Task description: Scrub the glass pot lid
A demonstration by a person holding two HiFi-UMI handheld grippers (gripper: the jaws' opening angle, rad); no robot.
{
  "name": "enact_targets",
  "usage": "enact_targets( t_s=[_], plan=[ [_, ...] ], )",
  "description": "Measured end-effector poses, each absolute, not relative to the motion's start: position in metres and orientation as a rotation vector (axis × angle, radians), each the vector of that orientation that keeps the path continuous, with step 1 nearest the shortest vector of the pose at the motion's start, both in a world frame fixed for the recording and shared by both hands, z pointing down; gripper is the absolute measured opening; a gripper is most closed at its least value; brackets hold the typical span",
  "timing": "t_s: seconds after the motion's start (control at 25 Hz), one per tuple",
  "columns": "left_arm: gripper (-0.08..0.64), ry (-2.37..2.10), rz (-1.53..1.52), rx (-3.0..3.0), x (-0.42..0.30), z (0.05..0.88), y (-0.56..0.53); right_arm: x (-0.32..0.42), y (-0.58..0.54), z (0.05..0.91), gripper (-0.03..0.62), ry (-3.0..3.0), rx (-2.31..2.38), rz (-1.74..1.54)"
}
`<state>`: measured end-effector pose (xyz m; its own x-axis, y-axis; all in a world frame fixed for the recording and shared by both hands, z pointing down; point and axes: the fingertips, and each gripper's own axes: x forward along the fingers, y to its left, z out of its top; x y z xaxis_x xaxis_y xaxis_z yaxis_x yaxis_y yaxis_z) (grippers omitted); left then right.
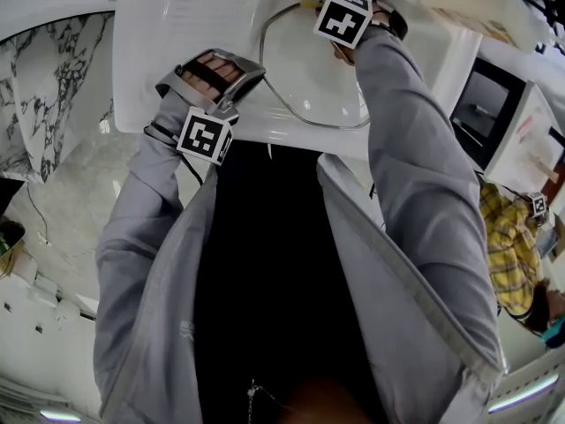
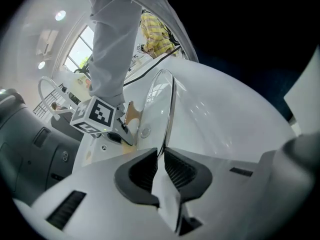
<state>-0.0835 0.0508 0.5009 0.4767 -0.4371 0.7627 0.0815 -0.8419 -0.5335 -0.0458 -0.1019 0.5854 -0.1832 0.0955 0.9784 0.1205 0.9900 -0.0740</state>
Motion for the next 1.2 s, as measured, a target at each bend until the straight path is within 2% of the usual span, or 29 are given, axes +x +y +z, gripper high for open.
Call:
enact_targets(
  t_s=[0.4,0.88,1.2],
  plan=[
    [0.040,0.293,-1.360,-2.212,-0.085,0.502,0.052,-0.046,-0.047,0.537,0.029,-1.774,-0.393,0.015],
    [0.038,0.251,-1.358,-2.191,-0.081,0.503,0.054,-0.027,0.017,0.495,0.029,-1.852,-0.184,-0.003],
    [0.038,0.247,-1.371,-2.236,-0.080,0.504,0.057,0.002,0.068,0.466,0.030,-1.931,-0.186,0.114]
  ],
)
